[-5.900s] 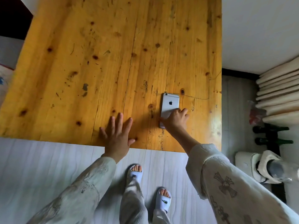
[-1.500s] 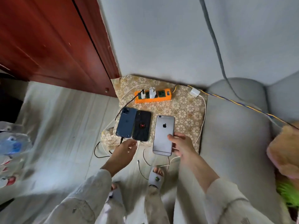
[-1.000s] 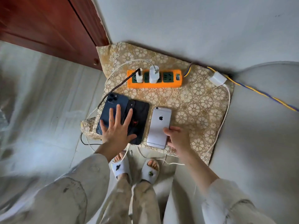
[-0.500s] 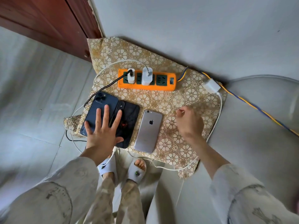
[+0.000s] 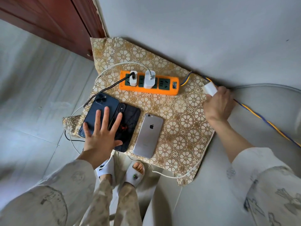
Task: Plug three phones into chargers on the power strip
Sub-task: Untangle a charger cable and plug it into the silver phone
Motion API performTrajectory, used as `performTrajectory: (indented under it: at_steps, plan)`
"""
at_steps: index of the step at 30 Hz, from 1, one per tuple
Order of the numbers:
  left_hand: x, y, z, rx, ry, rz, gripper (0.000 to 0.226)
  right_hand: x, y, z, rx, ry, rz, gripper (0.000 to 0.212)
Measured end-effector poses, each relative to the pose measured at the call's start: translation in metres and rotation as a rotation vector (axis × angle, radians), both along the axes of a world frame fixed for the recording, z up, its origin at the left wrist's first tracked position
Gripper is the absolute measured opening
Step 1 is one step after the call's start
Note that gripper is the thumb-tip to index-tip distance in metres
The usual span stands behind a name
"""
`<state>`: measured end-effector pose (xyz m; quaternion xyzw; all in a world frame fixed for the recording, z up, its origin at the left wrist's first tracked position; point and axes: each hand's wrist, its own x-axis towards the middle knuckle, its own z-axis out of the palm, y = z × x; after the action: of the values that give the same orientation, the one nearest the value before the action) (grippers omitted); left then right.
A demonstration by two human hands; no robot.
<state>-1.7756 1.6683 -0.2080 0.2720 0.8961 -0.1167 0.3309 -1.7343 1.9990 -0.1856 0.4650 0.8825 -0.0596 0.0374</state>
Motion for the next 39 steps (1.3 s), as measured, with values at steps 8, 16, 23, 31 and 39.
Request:
performTrajectory:
  at_steps: [8,16,23,31,39]
  plan:
    - [-0.002,0.003,0.005,-0.046,-0.005,-0.020,0.094,-0.037,-0.032,0.033,-0.504,0.363,0.256,0.037]
    - [-0.001,0.002,0.006,-0.022,0.010,-0.009,0.096,-0.061,-0.044,0.035,-0.496,0.160,0.306,0.035]
    - [0.000,0.001,0.002,0.010,-0.001,0.011,0.096,-0.070,-0.046,0.038,-0.448,0.121,0.303,0.029]
    - [0.001,-0.001,-0.002,0.054,-0.002,0.054,0.099,-0.093,-0.051,0.051,-0.414,-0.031,0.351,0.033]
    - [0.001,0.001,0.000,0.048,-0.028,0.052,0.097,-0.108,-0.071,0.051,-0.417,-0.019,0.238,0.035]
